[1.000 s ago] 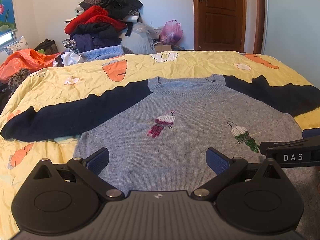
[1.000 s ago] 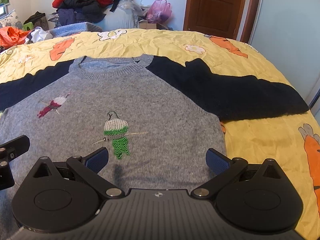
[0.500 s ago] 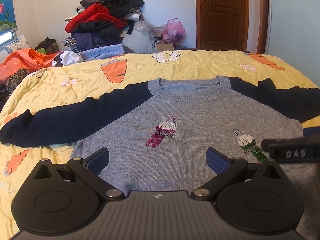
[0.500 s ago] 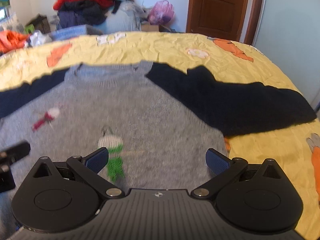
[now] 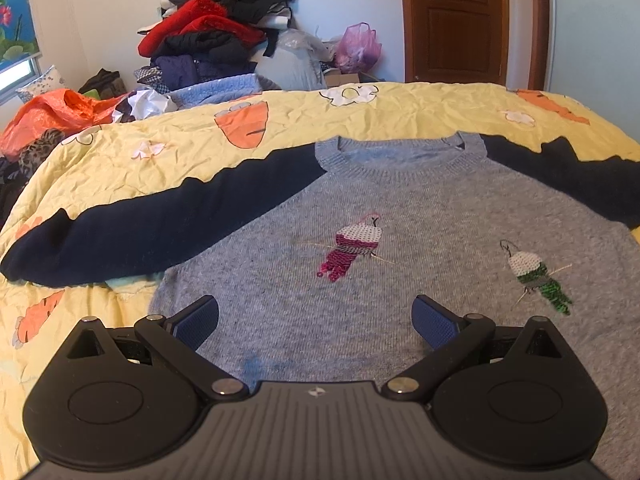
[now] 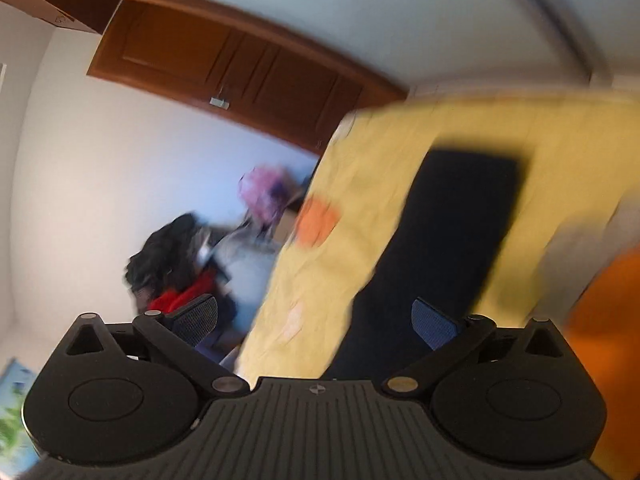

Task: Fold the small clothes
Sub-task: 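Grasp a navy sleeve with the right tool while the left tool grasps the other sleeve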

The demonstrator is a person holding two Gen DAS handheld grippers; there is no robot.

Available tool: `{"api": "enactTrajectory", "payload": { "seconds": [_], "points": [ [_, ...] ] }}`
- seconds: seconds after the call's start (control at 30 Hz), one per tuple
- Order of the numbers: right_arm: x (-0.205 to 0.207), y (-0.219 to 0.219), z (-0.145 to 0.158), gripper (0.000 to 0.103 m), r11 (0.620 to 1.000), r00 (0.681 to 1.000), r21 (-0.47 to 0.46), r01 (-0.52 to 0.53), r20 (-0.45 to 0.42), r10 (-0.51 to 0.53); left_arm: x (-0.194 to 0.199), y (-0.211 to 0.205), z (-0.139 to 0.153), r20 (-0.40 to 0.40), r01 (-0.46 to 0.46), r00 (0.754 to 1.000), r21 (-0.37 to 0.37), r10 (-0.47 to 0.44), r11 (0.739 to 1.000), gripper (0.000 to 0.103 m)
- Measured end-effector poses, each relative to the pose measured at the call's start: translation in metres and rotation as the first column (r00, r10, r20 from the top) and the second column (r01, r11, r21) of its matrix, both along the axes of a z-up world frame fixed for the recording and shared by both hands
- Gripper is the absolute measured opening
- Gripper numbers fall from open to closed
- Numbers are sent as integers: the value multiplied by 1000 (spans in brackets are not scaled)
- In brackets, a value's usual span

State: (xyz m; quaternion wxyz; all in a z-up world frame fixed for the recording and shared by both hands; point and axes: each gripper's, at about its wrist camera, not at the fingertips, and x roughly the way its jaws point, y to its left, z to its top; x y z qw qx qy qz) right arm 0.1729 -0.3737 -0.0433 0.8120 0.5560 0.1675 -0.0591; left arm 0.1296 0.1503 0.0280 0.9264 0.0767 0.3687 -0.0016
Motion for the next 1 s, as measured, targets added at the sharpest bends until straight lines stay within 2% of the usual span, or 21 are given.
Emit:
{"api": "enactTrajectory", "payload": {
  "seconds": [0.13, 0.27, 0.37, 0.47, 0.53, 0.57, 0.6, 0.63, 0.67, 0.77, 0.87, 0.93, 1.0],
  "points": [
    [-12, -36, -16, 102, 996, 995, -32, 86, -42, -87, 5, -7, -5, -9, 7, 1000, 5, -7, 1000, 103],
    [-8, -55, -36, 88, 994, 992, -40, 103, -63, -106, 5, -18, -8, -7, 32, 999, 24, -31, 999, 103],
    [3, -59, -44, 82, 991, 989, -89, 102, -93, -111, 4, -25, -10, -9, 45, 999, 36, -44, 998, 103],
    [14, -57, -43, 82, 986, 988, -133, 96, -111, -111, 5, -27, -11, -14, 46, 999, 48, -46, 998, 103],
    [19, -54, -44, 76, 984, 987, -151, 93, -115, -111, 5, -28, -11, -16, 43, 999, 49, -42, 998, 103],
    [23, -51, -44, 63, 978, 985, -190, 82, -135, -109, 6, -28, -11, -17, 43, 999, 46, -42, 998, 103],
    [27, -48, -42, 41, 969, 981, -237, 75, -159, -115, 7, -29, -10, -18, 43, 999, 40, -43, 998, 103],
    [31, -45, -42, 27, 960, 975, -272, 68, -186, -122, 7, -29, -9, -19, 46, 999, 31, -45, 998, 103],
    [34, -44, -44, 13, 954, 969, -293, 66, -209, -131, 8, -29, -8, -20, 52, 998, 12, -52, 999, 103],
    [32, -31, -38, 13, 924, 969, -370, 98, -178, -174, 13, -26, -2, -27, 64, 997, -73, -66, 995, 103],
    [36, 6, -14, 13, 854, 979, -517, 62, -136, -154, 20, -21, 5, -33, 67, 997, -203, -75, 977, 103],
    [39, 50, 5, 13, 776, 990, -631, 1, -106, -88, 29, -15, 10, -32, 60, 997, -328, -75, 943, 103],
    [35, 101, 21, 13, 718, 997, -693, -64, -67, 23, 39, -11, 14, -32, 43, 997, -460, -65, 887, 103]
  ]
}}
